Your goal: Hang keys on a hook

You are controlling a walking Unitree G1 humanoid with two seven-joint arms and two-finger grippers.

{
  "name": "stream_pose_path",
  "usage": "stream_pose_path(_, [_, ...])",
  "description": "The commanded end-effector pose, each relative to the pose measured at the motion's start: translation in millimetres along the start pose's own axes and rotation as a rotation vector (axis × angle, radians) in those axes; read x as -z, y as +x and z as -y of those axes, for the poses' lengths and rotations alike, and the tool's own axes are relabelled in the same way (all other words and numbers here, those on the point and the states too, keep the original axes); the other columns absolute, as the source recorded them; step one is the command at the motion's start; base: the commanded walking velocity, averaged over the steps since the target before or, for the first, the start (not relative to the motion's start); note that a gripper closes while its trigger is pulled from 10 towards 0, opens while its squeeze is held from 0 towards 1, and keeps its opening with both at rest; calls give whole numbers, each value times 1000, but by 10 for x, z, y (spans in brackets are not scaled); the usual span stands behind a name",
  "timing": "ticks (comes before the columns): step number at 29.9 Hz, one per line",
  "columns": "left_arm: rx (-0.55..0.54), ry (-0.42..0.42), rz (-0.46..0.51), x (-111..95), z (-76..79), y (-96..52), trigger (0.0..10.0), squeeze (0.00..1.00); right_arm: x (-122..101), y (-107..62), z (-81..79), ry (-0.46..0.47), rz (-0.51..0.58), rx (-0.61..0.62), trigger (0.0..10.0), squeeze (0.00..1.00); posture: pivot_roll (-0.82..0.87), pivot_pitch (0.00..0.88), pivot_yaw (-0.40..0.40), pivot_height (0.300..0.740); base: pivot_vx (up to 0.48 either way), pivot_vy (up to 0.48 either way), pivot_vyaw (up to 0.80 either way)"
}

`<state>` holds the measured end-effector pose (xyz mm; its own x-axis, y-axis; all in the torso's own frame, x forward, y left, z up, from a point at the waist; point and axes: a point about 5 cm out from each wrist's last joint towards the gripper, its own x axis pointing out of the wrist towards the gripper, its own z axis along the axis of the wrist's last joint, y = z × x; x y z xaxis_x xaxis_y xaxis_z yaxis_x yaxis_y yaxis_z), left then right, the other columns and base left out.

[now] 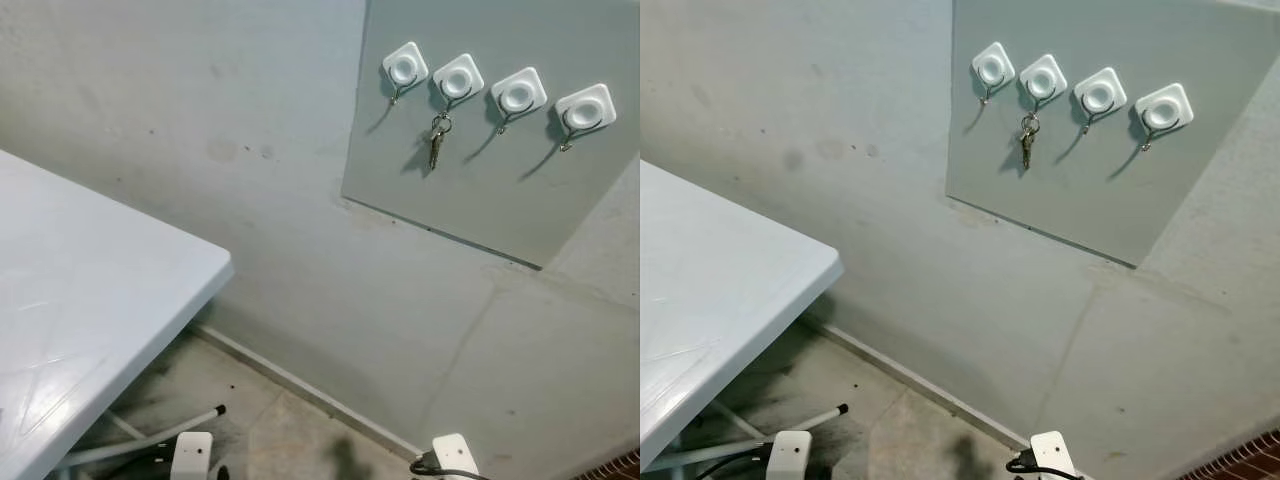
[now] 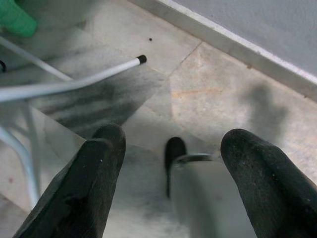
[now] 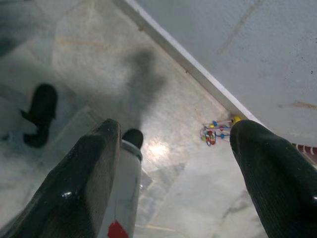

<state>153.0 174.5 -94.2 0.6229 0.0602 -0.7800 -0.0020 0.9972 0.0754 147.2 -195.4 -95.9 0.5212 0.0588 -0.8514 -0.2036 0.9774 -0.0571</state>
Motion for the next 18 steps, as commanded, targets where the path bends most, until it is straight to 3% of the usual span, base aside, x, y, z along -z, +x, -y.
stream_pose_path(1, [-20, 15, -8, 13, -62, -4, 10000, 0, -52, 12, -2, -8, 10, -5, 10000, 0, -40, 0, -45, 740, 0, 0, 800])
stream_pose_path(18, [-19, 16, -8, 1, -80, 1, 10000, 0, -28, 7, 3, -7, 1, -6, 10000, 0, -44, 0, -44, 740, 0, 0, 800])
